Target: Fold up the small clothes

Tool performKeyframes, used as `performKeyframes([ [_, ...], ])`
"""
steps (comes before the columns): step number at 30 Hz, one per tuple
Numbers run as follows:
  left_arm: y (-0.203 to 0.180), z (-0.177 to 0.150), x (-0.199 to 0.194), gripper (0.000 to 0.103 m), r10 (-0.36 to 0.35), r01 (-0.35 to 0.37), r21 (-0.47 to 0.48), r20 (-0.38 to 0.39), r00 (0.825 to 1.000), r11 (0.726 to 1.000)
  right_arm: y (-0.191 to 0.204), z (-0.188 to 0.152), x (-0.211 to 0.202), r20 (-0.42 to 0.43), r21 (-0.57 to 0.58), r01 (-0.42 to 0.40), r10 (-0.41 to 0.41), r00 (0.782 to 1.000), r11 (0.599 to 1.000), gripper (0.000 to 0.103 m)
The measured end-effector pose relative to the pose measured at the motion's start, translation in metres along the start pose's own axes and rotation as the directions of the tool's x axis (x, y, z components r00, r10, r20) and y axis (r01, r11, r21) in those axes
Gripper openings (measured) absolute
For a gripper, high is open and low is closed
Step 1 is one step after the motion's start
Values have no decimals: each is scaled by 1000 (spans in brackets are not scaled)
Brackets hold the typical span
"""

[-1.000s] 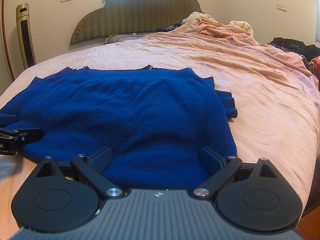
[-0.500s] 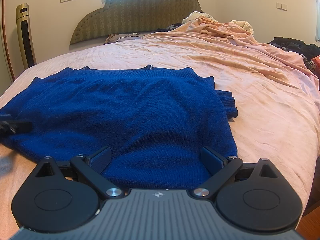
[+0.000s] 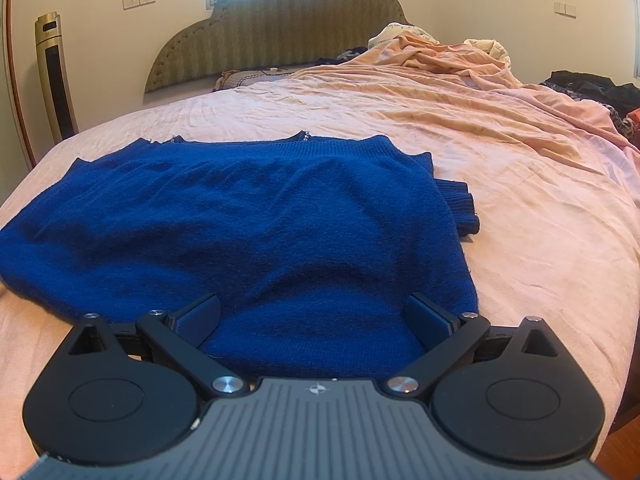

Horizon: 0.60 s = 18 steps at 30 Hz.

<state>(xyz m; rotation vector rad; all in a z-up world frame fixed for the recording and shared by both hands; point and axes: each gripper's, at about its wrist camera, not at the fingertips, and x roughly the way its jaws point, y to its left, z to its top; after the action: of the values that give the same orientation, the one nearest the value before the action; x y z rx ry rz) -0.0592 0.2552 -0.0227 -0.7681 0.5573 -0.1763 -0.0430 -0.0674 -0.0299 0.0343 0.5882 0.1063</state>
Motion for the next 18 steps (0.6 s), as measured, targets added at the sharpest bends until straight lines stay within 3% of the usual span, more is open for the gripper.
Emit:
performKeyframes([
  [5,5,16,17,103,14,-7,-109,61,998,994,-1,0,-1,1,5,-9,9,1000,1000,102],
  [8,3,20,25,102,40,-27,-127,103,994,992,-1,-1,-1,2,9,-14,14,1000,1000,102],
  [10,-2,17,30,87,78,-69,-83,111,991,994,-2,0,-1,3,11,-17,17,1000,1000,102],
  [12,-6,14,33,36,143,-143,-12,118,983,990,-2,0,-1,3,12,-18,18,1000,1000,102],
  [14,-1,11,36,30,189,-192,15,130,973,981,-2,0,-1,3,12,-18,18,1000,1000,102],
  [18,4,16,36,30,171,-173,7,122,978,985,-2,0,-1,2,11,-19,19,1000,1000,103],
])
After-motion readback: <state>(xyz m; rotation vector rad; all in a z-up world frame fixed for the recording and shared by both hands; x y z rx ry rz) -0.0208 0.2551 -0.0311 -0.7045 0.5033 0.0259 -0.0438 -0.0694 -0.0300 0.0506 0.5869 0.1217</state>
